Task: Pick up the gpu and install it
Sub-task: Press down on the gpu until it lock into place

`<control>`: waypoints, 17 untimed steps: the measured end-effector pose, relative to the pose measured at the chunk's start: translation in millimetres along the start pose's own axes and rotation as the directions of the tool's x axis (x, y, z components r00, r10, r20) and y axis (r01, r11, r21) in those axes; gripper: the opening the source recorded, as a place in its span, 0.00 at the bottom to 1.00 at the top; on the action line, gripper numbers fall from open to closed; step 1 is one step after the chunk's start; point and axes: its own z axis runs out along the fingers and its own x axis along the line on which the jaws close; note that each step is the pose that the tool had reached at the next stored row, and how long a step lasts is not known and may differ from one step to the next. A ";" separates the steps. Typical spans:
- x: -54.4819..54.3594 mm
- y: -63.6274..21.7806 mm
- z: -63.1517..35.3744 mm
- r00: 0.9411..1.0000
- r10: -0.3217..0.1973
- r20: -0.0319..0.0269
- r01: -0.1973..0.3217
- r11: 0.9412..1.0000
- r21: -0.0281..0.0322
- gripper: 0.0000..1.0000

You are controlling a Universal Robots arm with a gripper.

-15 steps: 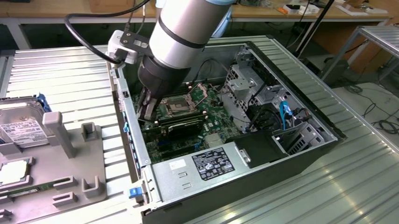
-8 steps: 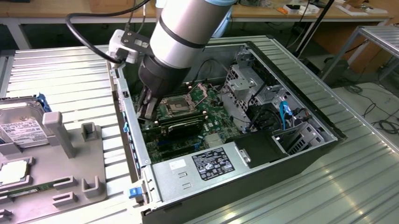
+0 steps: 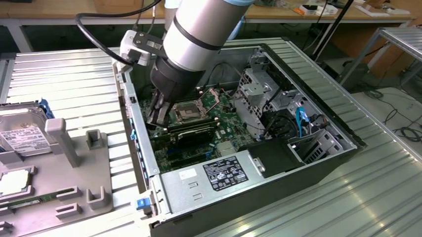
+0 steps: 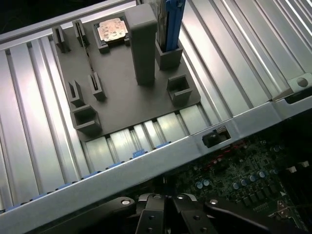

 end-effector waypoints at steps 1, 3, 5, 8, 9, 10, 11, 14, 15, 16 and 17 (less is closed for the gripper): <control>0.0 0.1 -0.7 1.000 0.002 -0.005 -0.002 1.000 0.001 0.11; 0.1 0.7 -2.1 0.999 0.011 -0.031 -0.011 1.000 0.004 0.11; 0.3 0.6 -2.3 0.998 0.019 -0.054 -0.019 1.000 0.011 0.11; 1.4 0.4 -2.4 0.998 0.020 -0.055 -0.019 1.000 0.012 0.11; 2.1 0.1 -2.5 0.998 0.020 -0.055 -0.019 1.000 0.012 0.11; 3.0 -0.3 -2.4 0.998 0.023 -0.063 -0.022 1.000 0.015 0.11; 3.6 -0.4 -2.7 0.997 0.026 -0.072 -0.025 1.000 0.019 0.11; 4.4 0.3 -2.3 0.997 0.028 -0.076 -0.026 0.999 0.021 0.11; 4.3 0.6 -2.0 0.997 0.028 -0.075 -0.026 0.999 0.023 0.11; 3.8 0.8 -2.0 0.997 0.028 -0.074 -0.026 0.999 0.024 0.11; 3.7 0.9 -1.9 0.997 0.027 -0.074 -0.026 0.999 0.024 0.11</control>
